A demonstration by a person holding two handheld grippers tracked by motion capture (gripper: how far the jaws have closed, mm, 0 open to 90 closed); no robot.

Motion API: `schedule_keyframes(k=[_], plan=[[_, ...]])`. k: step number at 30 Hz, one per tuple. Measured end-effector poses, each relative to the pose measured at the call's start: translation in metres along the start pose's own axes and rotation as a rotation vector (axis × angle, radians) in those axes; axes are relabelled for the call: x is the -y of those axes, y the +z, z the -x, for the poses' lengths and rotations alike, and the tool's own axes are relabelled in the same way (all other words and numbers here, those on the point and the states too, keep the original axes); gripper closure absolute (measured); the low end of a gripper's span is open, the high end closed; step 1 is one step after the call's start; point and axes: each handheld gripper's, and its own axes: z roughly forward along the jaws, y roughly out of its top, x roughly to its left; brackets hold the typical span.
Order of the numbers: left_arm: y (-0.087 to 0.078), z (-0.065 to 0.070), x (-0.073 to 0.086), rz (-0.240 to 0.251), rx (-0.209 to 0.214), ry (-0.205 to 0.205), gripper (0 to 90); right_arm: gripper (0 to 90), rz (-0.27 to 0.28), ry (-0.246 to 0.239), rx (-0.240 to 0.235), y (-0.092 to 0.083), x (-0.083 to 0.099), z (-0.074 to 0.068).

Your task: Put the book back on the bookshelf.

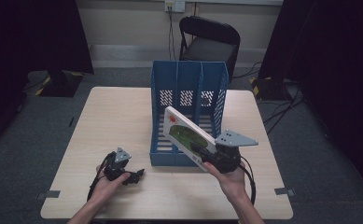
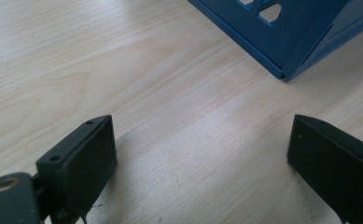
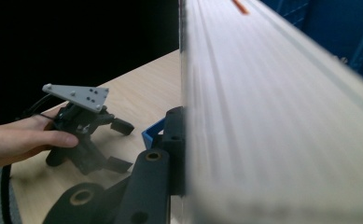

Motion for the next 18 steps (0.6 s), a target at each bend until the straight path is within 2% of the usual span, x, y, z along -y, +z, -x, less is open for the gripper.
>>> schedule_keyframes(k=[5, 11, 13, 14, 18], plan=[[0.000, 0.000, 0.000, 0.000, 0.002, 0.001, 7.4, 76.7, 0.013, 0.016, 0.042, -0.006, -0.001, 0.008], [0.000, 0.000, 0.000, -0.001, 0.003, 0.003, 7.4, 76.7, 0.015, 0.050, 0.122, -0.014, 0.002, 0.023], [0.000, 0.000, 0.000, -0.001, 0.002, 0.003, 7.4, 76.7, 0.017, 0.055, 0.128, -0.014, 0.003, 0.025], [0.000, 0.000, 0.000, -0.001, 0.003, 0.002, 7.4, 76.7, 0.020, 0.065, 0.151, -0.016, 0.004, 0.029], [0.000, 0.000, 0.000, -0.001, 0.003, 0.002, 7.4, 76.8, 0.015, 0.067, 0.185, -0.019, 0.005, 0.036]])
